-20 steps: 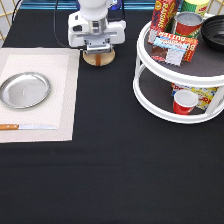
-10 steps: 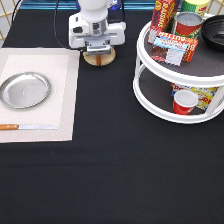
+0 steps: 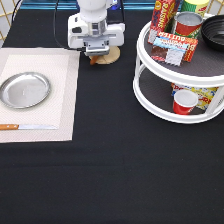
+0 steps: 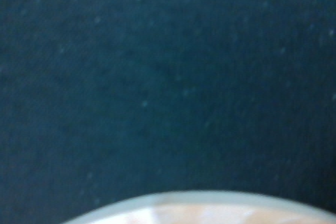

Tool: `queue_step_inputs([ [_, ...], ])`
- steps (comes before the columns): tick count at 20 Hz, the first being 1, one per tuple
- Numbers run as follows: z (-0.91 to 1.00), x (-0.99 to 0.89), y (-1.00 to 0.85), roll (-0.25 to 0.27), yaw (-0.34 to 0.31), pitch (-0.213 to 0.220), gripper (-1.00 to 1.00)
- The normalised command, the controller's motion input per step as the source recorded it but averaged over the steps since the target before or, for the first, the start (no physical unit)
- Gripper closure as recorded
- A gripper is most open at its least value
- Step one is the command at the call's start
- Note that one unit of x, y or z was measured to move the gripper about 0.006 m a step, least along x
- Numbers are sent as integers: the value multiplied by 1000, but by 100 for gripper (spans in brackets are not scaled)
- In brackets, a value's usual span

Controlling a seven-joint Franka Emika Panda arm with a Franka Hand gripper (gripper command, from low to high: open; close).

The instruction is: Arrange plate and fork

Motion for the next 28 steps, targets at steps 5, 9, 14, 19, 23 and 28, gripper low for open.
queue_step_inputs([
  [5, 294, 0, 15, -40, 25, -6, 100],
  [9, 791, 62, -294, 2, 15, 0, 100],
  [14, 569, 129, -611, 12, -37, 0, 100],
  [19, 278, 114, -627, 0, -98, 3, 100],
  [23, 237, 118, -661, -4, -94, 1, 100],
  [28, 197, 110, -691, -6, -85, 0, 100],
])
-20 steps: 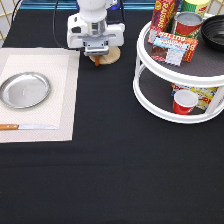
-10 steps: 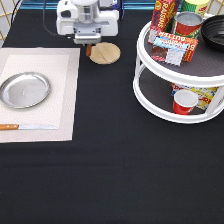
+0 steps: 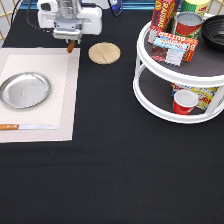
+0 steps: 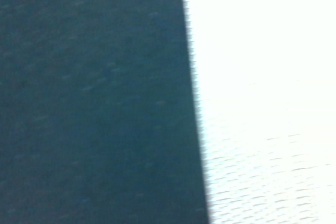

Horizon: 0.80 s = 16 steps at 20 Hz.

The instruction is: Arrange plate and fork

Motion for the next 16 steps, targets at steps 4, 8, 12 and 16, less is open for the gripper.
queue_step_inputs([
  [4, 150, 94, -653, -8, -101, 0, 100],
  [8, 106, 66, -569, -7, -136, 0, 100],
  [12, 66, 47, -521, -6, -157, 0, 100],
  [16, 11, 59, -514, -9, -158, 0, 100],
])
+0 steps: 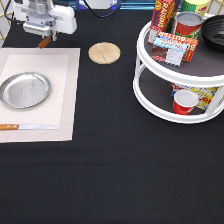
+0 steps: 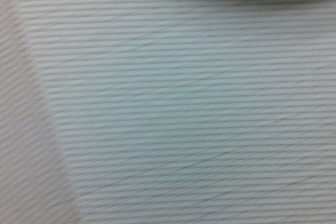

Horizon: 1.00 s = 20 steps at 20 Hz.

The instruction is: Arrange plate and fork

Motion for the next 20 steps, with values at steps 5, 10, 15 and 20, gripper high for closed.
queue_step_inputs([
  [5, -35, 199, -229, -14, -244, 0, 100],
  [10, -38, 384, -77, -21, -276, 0, 100],
  [15, -107, 262, -30, -7, -308, 0, 100],
  [20, -152, 159, -2, -1, -333, 0, 100],
])
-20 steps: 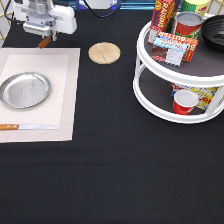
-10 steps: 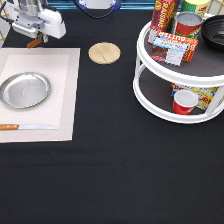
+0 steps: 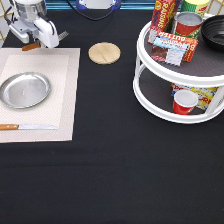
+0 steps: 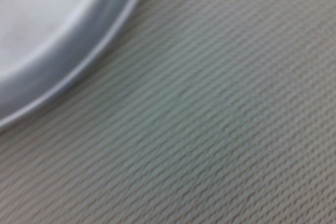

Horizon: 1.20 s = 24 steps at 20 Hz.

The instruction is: Arrange plate and fork

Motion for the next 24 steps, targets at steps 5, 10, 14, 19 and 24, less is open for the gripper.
queue_step_inputs([
  [5, -201, 41, 0, 0, -354, 0, 100],
  [10, -30, 255, -190, 2, -227, 27, 100],
  [14, 0, 500, -454, 28, -96, 28, 100],
  [19, 0, 484, -635, 69, -28, 21, 100],
  [24, -25, 83, -414, 57, -154, 10, 100],
])
